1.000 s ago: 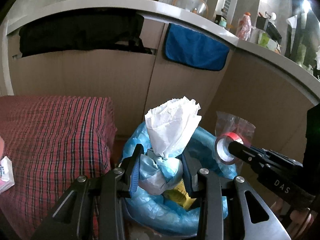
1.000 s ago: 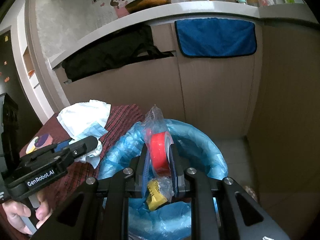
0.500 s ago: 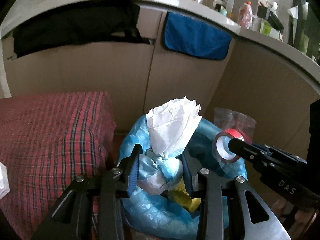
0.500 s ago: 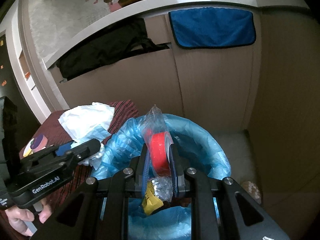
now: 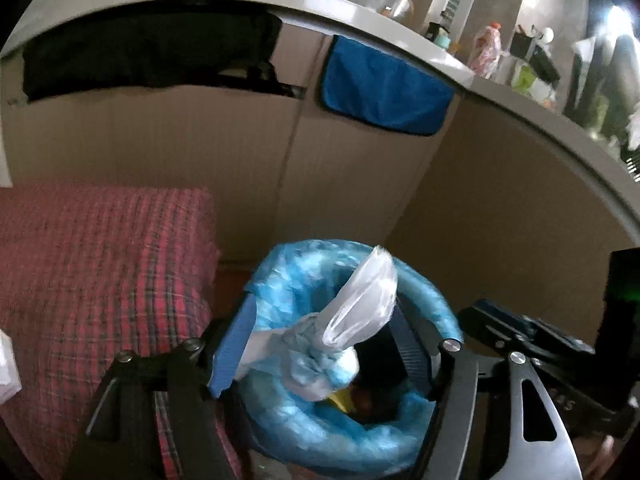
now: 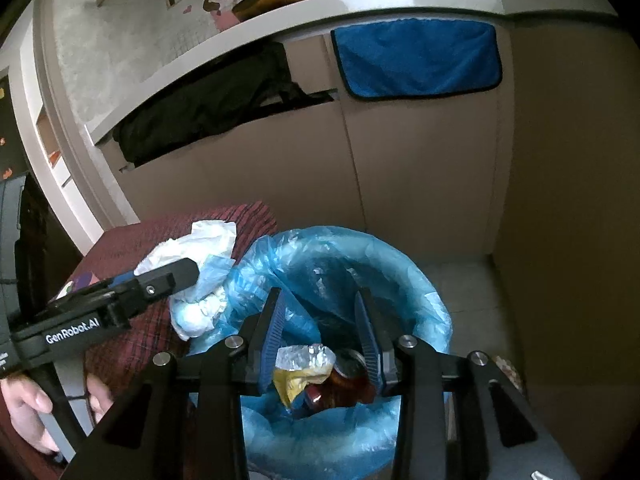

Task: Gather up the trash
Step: 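Carry tissue bundle and bagged tape over the bin and release both, then move both tools back to the table and grasp the pink tissue pack with right tool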

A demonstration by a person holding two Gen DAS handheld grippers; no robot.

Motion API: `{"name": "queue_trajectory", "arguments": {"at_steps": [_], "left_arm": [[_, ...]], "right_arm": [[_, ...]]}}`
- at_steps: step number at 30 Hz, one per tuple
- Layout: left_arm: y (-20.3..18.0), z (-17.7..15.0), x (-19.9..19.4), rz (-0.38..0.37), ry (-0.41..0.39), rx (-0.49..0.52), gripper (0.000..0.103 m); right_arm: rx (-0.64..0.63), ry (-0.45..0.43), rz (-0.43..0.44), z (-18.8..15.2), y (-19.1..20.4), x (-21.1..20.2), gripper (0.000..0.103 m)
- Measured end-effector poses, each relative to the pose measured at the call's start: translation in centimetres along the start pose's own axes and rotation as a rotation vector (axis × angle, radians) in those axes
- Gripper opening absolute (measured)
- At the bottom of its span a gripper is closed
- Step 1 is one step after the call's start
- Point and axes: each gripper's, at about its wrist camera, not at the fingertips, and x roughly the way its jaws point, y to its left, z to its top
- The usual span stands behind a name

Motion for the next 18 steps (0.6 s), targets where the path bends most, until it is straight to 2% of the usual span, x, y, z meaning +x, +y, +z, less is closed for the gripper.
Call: {"name": "queue_trajectory", "arguments": {"at_steps": [2,9,13,18], "left_arm": [[0.1,0.2,-0.7,-0.022,-0.004,-0.013,0.071],[0.4,1.1,-4.7,-0.007,-0.089,0.001,0.071],[2.2,0.7,-6.7,0.051,-0.092,0.011,0.071],[6.4,-1.2,-9.9,0.163,-0.079,0.001,0.071]], "right_arm": [[0.002,-0.010,-0.006,0.2,0.2,-0.5,0.034],[-0.018,-0.037,-0.015,0.7,1.4,-2.5,0.034],[-0.039,-0.043,0.005,0.8,2.9,-3.1,0.034],[-0.105,-0.055,0.040,0.9,6.6,-3.3,0.034]]}}
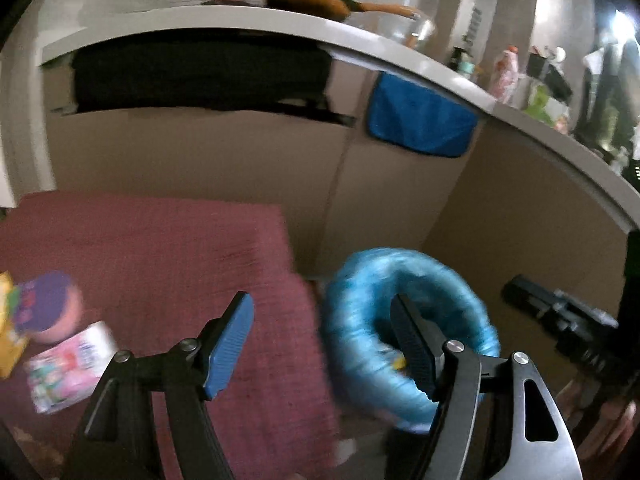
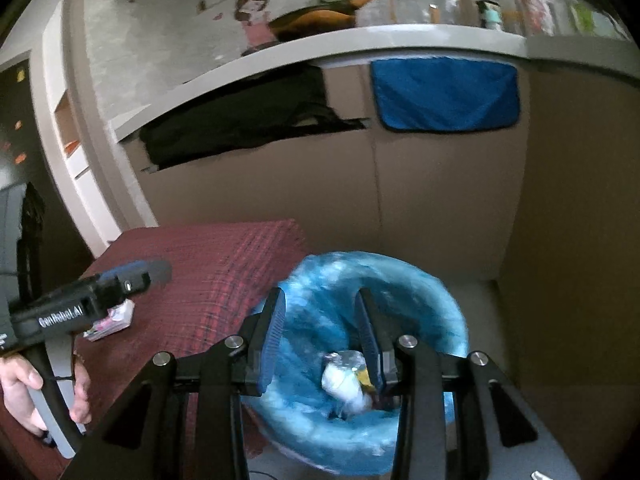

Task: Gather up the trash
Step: 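Move both tools back to the table and grasp the pink tissue pack with right tool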

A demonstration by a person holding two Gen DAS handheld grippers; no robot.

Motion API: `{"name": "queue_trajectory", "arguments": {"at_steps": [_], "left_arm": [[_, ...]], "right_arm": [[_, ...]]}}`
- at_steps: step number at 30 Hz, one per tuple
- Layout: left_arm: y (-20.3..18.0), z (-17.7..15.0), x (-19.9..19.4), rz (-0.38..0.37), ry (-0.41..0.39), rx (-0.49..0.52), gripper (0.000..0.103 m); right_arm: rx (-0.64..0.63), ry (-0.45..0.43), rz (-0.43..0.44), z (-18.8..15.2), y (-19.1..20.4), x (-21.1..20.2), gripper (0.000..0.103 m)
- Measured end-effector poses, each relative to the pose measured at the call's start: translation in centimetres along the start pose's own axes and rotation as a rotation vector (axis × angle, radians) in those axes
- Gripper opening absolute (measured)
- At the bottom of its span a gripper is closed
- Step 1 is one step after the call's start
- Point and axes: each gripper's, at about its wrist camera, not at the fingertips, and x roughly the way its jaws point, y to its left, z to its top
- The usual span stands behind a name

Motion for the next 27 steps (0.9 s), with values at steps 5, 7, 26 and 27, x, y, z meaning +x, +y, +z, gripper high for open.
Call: {"name": "queue_trajectory", "arguments": {"at_steps": [5,7,26,27], "left_arm": [[5.5,-1.5,-3.3,0.101,-0.018,-0.025,0.071],[7.7,-2.3,-4.6,0.148,-0.021,-0.030,0.071],[26.0,-8.7,-12.2,0.335,-0.035,-0.281,0.071],[26.3,-8.9,-12.3,0.337,-0.034,-0.289,0.071]], "right_arm": [[-0.086,-0.011,0.035,0.0,4.9,0.7,0.035],[-0.121,-0.012,0.051,-0.1,7.2,1.0,0.035],[-0.437,0.285,0.416,-3.5,27.8,12.3,0.039],[-0.462,0.298,0.420,-3.5,28.8,13.1,0.039]]}}
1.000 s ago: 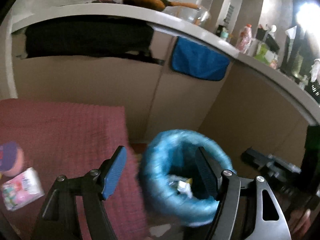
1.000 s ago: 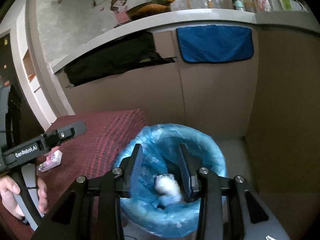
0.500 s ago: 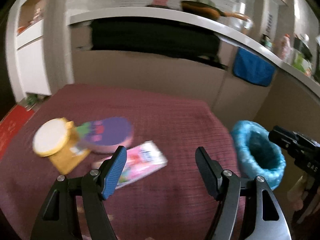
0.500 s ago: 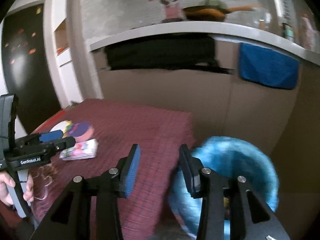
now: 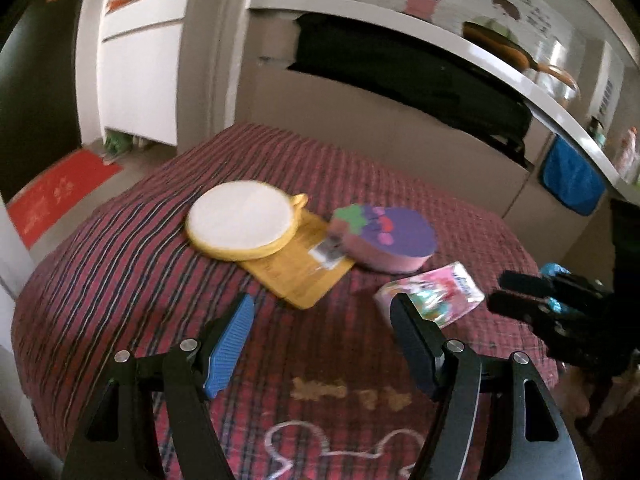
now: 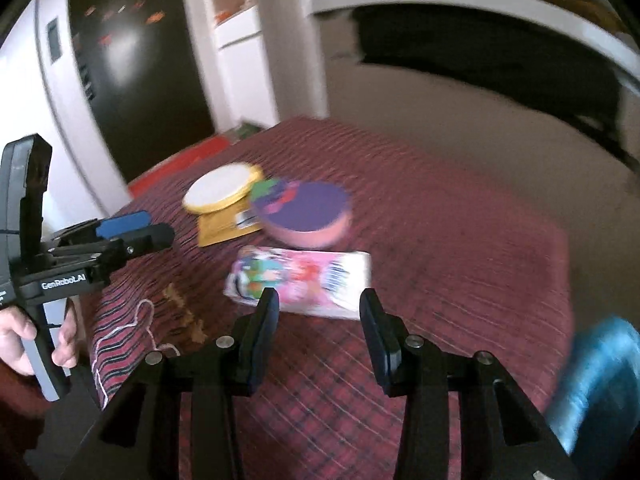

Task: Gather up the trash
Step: 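Move both tools back to the table and grasp the pink tissue pack with right tool, then grasp the round yellow-rimmed pad with left tool while right tool holds tissue pack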

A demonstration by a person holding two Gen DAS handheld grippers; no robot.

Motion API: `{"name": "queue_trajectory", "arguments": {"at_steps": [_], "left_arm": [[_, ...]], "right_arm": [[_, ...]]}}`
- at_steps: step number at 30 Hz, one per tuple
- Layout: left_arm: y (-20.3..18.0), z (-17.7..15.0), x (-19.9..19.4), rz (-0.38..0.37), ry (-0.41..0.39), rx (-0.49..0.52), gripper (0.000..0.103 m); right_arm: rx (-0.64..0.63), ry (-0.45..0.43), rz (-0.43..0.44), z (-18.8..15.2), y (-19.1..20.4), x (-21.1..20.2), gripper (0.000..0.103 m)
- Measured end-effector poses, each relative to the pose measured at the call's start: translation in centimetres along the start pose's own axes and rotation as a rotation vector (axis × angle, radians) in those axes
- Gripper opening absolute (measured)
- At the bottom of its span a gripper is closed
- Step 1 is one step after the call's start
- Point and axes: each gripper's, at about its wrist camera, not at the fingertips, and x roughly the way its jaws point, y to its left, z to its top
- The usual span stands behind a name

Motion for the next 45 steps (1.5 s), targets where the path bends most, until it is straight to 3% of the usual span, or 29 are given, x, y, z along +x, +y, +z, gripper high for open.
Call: {"name": "queue_trajectory", "arguments": {"at_steps": [6,11,15,19,23,26,30,36,39,45], "left_arm": [[2.7,-0.8,-0.1,0.018,0.013,-0.039,0.071],[3.8,-1.4,-0.1,0.025,0.024,-0.059,0.071],[4.2,-1.4,0.2,0.021,0.028,-0.075,0.071],[3.6,-1.2,0.6,0.013,0.032,-0.066,0.071],[2.8,-1.0,0.8,0.007,0.037,-0.043,0.071],[2.7,-0.8,0.6,0.005,0.036,-0.038,0.071],[3.0,-0.8,0.4,0.018,0.035,-0.040,0.071],[3.1,-0.4,0.9,0.014,0.051,-0.066,0.071],[2.3,0.2,1.4,0.002,0.054,-0.062,0.071],[-0.6,1.6,3.4,-0.038,0.054,0.006,0.071]], "right_arm": [[-0.111,0.017,-0.044,2.8,0.3,4.4,0.039],[-0.063,0.095,0.022,3.5,-1.6,6.9,0.039],[0.021,0.108,0.078,1.6,-1.9,6.0,0.040],[0.022,0.108,0.097,-0.3,-0.7,4.6,0.040],[-0.020,0.112,0.128,-1.3,1.2,3.3,0.040],[-0.084,0.166,0.177,-1.5,2.7,3.7,0.043],[-0.174,0.158,0.129,-1.6,4.4,4.4,0.049],[-0.121,0.157,0.154,-1.3,4.0,5.5,0.054],[-0.090,0.143,0.147,-1.5,3.3,4.8,0.043],[0.070,0.096,0.051,-3.0,-0.8,1.9,0.037]]}}
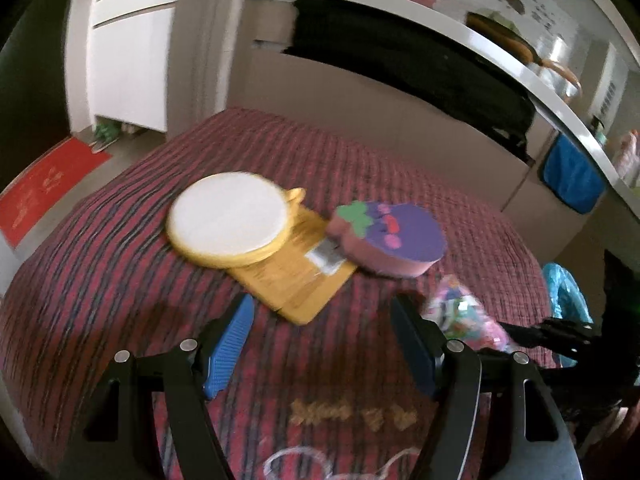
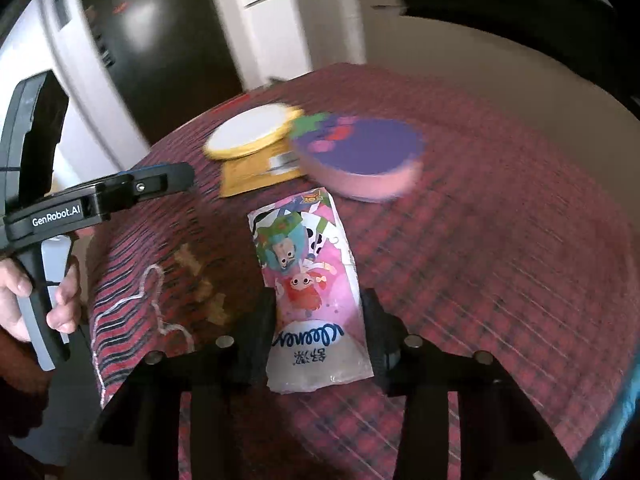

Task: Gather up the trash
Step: 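Grasp the round yellow-rimmed pad with left tool while right tool holds tissue pack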

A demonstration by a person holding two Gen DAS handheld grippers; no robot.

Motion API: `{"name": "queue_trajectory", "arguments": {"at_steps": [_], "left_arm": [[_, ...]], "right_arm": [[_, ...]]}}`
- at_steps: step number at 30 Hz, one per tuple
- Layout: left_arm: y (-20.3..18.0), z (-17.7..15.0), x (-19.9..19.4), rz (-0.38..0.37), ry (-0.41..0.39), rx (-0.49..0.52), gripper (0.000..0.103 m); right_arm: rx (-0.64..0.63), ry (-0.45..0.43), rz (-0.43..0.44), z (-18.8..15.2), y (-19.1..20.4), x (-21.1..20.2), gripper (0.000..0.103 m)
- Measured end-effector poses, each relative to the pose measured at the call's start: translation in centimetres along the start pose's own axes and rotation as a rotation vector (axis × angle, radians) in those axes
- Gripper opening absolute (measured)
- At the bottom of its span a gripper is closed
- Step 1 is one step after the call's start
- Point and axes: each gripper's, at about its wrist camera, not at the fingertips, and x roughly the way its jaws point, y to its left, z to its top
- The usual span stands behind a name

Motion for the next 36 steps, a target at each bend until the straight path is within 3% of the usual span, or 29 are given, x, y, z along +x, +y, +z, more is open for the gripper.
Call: {"name": "queue_trajectory", "arguments": {"at_steps": [8,15,20,28,31,36], "left_arm": [[-4.5,1.7,3.2,-0.006,0.019,0.116,0.071],[-6.2,3.2,4.8,-0.017,0.022,0.163,0.071],[-4.2,3.8,4.7,0.023,0.004,0.159,0.071],[6.5,5.2,3.9,0.203,0.002,-0.101,0.070],[9.5,5.4,5.1,0.124,0.059,-0.224,0.068],[10.6,5.8,6.9,0.018,0.094,-0.330,0.067]], "right_arm": [[0.162,-0.087,-0.182,-3.3,-6.0,-5.1,0.037],[0.233,-0.093,-0.175,-6.2,-8.3,-5.9,0.037],[0.196,-0.100,-0.197,-6.5,-7.3,-5.7,0.037],[0.179,-0.095,-0.190,-6.0,-6.7,-4.9,0.038],[0.171,-0.094,-0.191,-5.7,-6.4,-4.6,0.038],[0.150,-0.087,-0.197,-5.5,-5.8,-4.4,0.038]]}}
